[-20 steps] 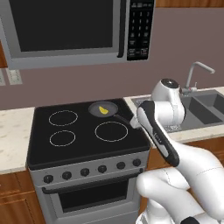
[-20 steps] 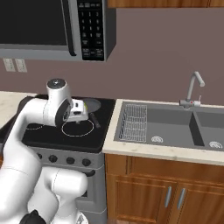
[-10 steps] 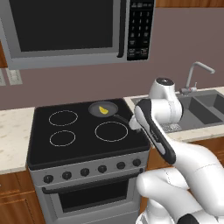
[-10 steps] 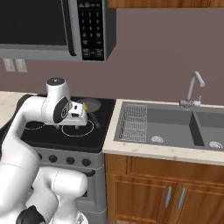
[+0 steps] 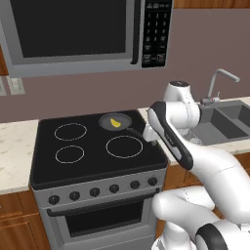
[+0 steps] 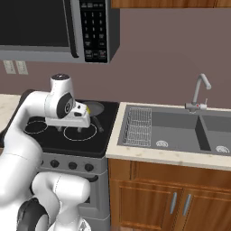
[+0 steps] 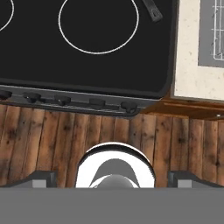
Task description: Put the tomato and lemon wedge in the pan. Then turn on the rear right burner and set the heat to medium.
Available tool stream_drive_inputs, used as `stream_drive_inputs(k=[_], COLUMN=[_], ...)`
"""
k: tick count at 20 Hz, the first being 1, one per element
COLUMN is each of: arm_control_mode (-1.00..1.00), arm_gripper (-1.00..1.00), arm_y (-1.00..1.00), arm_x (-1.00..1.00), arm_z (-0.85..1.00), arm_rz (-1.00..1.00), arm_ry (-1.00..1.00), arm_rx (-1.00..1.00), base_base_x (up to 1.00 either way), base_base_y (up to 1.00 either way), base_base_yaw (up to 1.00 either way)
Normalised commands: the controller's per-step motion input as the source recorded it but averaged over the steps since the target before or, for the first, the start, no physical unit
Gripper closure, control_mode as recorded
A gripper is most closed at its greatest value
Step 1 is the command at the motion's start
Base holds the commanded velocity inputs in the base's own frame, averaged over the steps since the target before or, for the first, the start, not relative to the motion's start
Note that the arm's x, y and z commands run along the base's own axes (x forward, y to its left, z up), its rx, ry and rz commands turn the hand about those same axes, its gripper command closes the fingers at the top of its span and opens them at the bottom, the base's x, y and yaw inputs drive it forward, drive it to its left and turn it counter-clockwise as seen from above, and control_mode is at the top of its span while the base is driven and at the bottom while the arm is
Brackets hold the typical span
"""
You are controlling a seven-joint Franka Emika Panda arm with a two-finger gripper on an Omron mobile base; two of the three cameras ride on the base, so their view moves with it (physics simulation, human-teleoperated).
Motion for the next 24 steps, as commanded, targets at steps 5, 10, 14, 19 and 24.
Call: stream_drive_inputs(k=[5,10,14,19,24], arm_control_mode=[1.0,1.0,1.0,1.0,1.0], arm_gripper=[-1.0,-1.0,-1.0,-1.0,-1.0], arm_y=[0.0,0.0,0.0,0.0,0.0], arm_x=[0.0,0.0,0.0,0.0,0.0], arm_z=[0.0,0.0,0.0,0.0,0.0], arm_rz=[0.0,0.0,0.0,0.0,0.0], arm_ry=[0.0,0.0,0.0,0.0,0.0], arm_rx=[0.0,0.0,0.0,0.0,0.0], base_base_x=[-0.12,0.0,0.21,0.27,0.34], base_base_y=[-0.33,-0.98,-0.98,-0.97,-0.9], base_base_yaw=[-0.08,-0.04,0.0,0.0,0.0])
